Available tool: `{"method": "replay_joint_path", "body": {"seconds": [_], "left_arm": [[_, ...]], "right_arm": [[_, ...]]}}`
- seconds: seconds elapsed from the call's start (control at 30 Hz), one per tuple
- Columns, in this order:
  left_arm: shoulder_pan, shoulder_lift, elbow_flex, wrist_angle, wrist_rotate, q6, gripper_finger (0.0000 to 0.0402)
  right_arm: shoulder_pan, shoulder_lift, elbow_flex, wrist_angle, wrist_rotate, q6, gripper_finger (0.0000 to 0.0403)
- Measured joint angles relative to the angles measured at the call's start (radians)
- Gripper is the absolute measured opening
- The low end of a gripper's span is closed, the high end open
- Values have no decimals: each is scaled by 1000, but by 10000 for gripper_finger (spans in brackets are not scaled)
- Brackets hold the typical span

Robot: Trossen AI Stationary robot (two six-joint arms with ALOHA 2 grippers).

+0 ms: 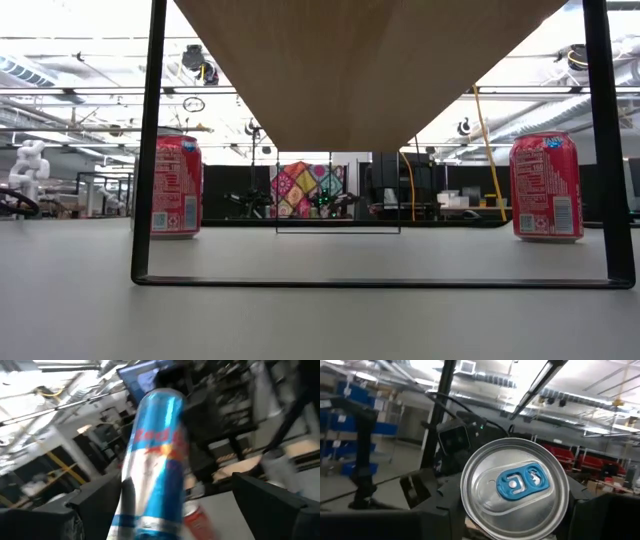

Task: Place canned beverage on shelf
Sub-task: Put the right blue soda can on the shelf aligned with the other blue soda can

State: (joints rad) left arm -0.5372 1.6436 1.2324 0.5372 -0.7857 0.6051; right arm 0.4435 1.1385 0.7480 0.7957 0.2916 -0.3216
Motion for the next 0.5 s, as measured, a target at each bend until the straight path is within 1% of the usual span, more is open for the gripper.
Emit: {"method": "replay_joint_path", "body": {"seconds": [0.1, 0.17, 0.27, 0.33, 0.43, 0.5], "left_arm": [[-10, -4, 0, 0, 57, -57, 366], [-8, -10, 0, 2, 94, -107, 366], [4, -30, 0, -26, 151, -189, 366], [29, -42, 0, -72, 242, -276, 367], [80, -57, -1, -146, 460, -419, 367], [114, -59, -1, -170, 574, -507, 367]], "right_arm": [[-1, -40, 1, -103, -36, -2, 163], [-1, -67, 1, -180, -81, -21, 164], [-10, -99, 1, -280, -203, -68, 164], [-18, -113, 1, -334, -285, -89, 165], [-28, -124, 1, -395, -378, -121, 166], [-33, -127, 1, -427, -414, -138, 166]]}}
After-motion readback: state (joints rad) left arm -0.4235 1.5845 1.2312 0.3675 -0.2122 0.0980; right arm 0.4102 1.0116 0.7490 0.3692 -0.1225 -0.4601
